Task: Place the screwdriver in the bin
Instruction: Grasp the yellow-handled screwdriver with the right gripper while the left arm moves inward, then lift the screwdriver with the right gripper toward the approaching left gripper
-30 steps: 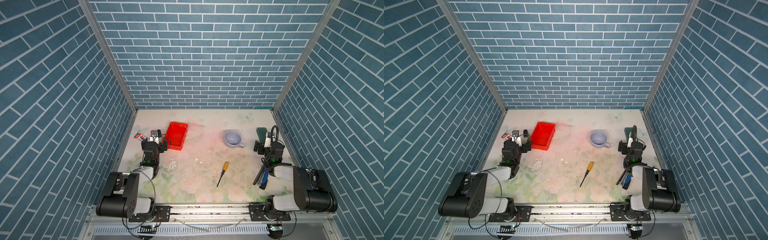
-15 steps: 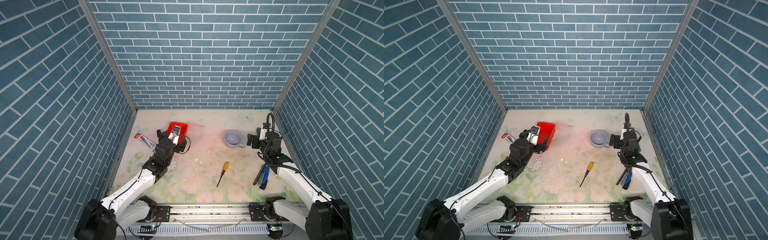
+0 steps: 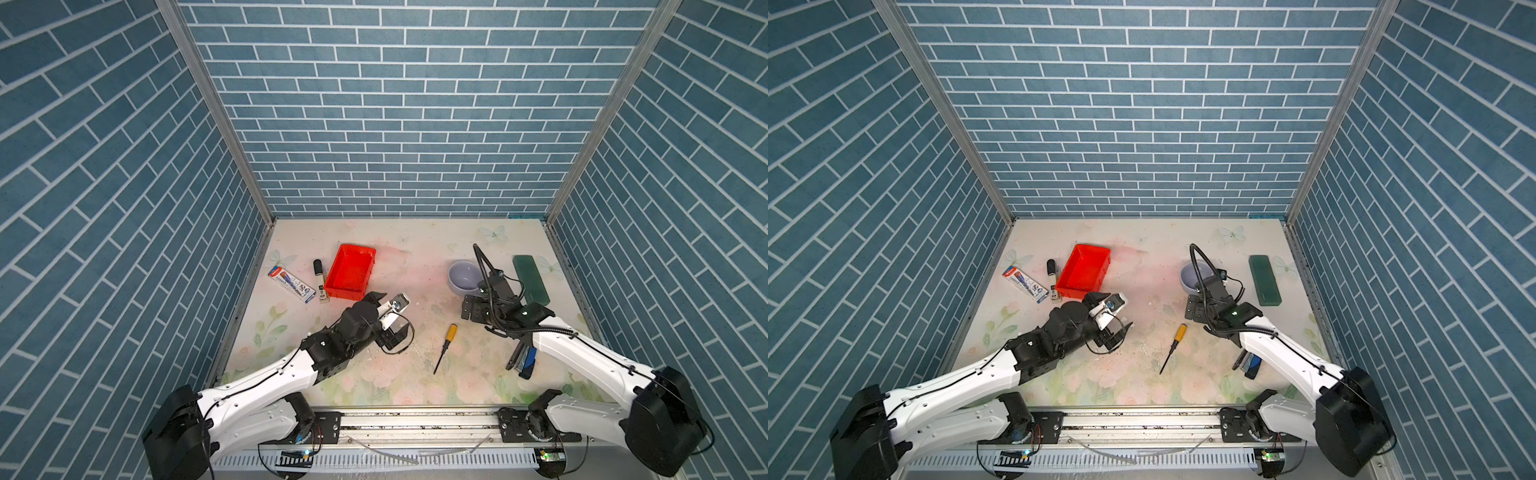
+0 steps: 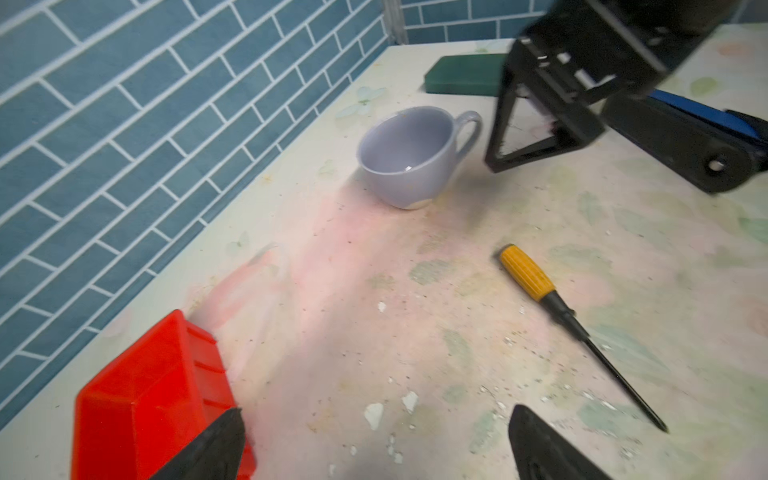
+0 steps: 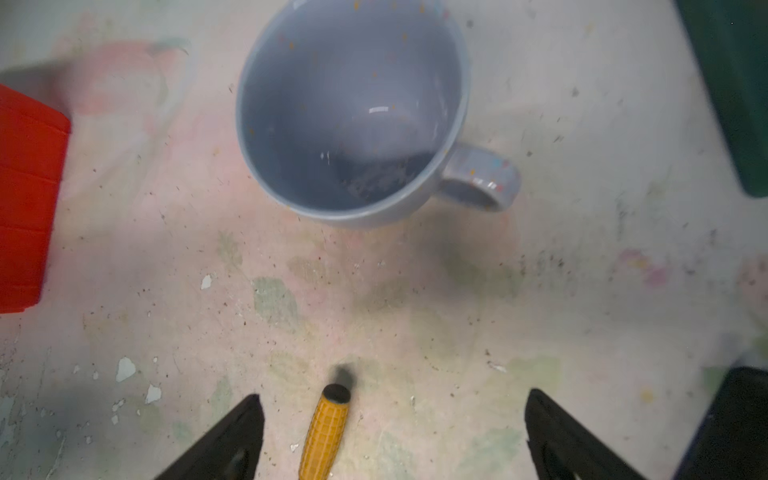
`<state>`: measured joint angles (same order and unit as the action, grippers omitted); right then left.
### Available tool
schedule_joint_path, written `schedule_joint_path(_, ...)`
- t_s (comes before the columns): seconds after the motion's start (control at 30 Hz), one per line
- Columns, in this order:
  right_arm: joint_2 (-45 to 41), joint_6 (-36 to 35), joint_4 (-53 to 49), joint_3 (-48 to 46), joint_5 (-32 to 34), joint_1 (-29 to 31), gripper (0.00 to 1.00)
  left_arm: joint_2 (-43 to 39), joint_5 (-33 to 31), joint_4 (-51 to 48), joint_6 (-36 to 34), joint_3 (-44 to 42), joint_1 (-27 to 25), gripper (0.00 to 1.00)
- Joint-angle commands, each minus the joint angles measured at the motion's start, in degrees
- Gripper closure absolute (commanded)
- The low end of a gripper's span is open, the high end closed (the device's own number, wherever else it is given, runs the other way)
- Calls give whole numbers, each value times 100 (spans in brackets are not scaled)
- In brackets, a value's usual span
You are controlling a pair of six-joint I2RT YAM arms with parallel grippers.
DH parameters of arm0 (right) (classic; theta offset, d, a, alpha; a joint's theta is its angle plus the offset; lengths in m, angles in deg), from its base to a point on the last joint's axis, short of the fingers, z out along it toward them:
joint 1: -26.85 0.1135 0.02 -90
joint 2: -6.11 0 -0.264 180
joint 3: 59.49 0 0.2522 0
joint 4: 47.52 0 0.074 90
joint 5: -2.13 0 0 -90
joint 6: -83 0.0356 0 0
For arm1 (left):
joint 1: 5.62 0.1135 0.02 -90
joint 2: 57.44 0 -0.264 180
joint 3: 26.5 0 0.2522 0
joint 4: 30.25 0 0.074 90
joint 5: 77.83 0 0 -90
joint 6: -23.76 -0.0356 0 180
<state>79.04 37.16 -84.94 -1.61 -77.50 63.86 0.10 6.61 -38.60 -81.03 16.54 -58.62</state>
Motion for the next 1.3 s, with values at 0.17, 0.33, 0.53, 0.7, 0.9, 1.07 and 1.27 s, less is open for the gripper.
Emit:
schedule_joint_path(0.17, 1225, 857, -112, 647, -592, 280, 14, 105, 309, 742, 115, -454, -188, 0)
schedule_joint_path(0.33, 1772, 938, -440, 1054, -623, 280, 31, 60, 282, 729, 2, -613, -203, 0)
schedule_joint_path(0.53, 1992, 1100, -822, 1262, -702, 281, 54, -133, 126, 649, -149, -762, -201, 0)
schedule_joint_path(0.7, 2178, 1200, -1175, 1492, -1004, 280, 57, -164, 110, 566, -183, -777, -203, 0)
schedule_joint_path(0.9, 2502, 1114, -1215, 1659, -1260, 271, 59, -303, -27, 713, -230, -926, -201, 0)
schedule_joint_path(1.07, 2687, 1098, -1228, 1723, -1431, 230, 68, -279, -72, 678, -253, -893, -202, 0)
schedule_joint_path(1.27, 2624, 1068, -1172, 1672, -1442, 192, 82, -76, 55, 523, -225, -654, -203, 0)
